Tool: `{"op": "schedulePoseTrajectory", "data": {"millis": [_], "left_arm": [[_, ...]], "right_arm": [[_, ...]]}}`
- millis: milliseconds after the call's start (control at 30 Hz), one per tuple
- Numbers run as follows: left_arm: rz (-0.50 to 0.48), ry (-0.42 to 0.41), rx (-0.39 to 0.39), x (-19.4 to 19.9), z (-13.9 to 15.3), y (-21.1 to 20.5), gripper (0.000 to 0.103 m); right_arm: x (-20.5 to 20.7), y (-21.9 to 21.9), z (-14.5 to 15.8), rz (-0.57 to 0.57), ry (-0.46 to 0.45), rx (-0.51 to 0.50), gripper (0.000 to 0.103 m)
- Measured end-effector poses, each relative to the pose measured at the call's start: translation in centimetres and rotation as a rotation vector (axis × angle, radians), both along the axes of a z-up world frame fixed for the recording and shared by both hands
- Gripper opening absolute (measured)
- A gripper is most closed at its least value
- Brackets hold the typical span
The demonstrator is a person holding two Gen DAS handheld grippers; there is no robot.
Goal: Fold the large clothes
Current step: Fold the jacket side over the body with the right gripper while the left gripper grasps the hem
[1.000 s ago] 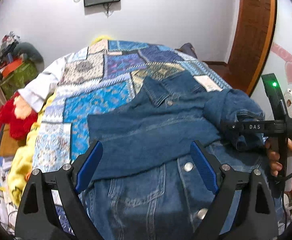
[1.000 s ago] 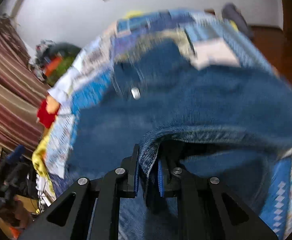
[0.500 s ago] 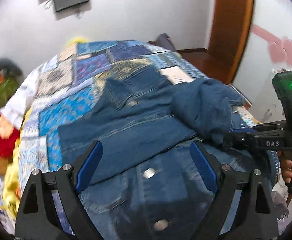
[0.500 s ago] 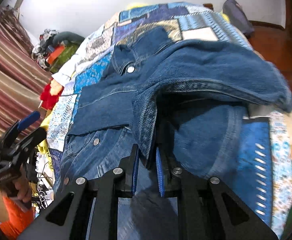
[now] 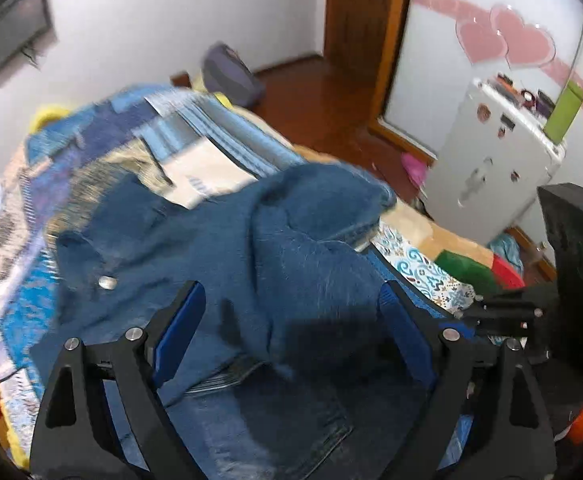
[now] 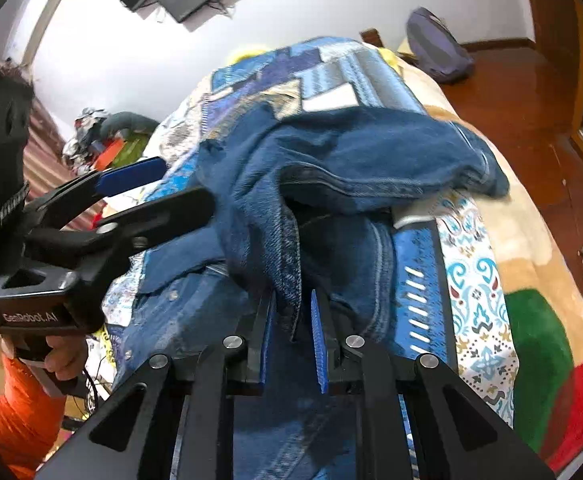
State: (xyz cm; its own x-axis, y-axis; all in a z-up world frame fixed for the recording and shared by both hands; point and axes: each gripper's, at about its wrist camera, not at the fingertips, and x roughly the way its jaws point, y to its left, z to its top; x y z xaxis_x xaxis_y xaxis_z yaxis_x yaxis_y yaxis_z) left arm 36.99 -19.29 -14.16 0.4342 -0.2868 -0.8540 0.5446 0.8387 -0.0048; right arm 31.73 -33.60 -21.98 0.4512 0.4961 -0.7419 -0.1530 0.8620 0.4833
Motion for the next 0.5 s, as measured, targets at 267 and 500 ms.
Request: {"op": "schedulePoseTrajectory", "data": {"millis": [267,500], "left_arm": [[0.126,0.039,0.131,1.6,-5.3,3.4,0.089],[0.164,0.082,0.094,2.2,-3.9,6.3,0.089]], "right_arm": [[-0.9,-2.0,-0.7,-0.061,-0.019,-0.16,0.013],[-1.4,-6.7,-0.1,-0.185,-0.021,-0.194,0.013]]}}
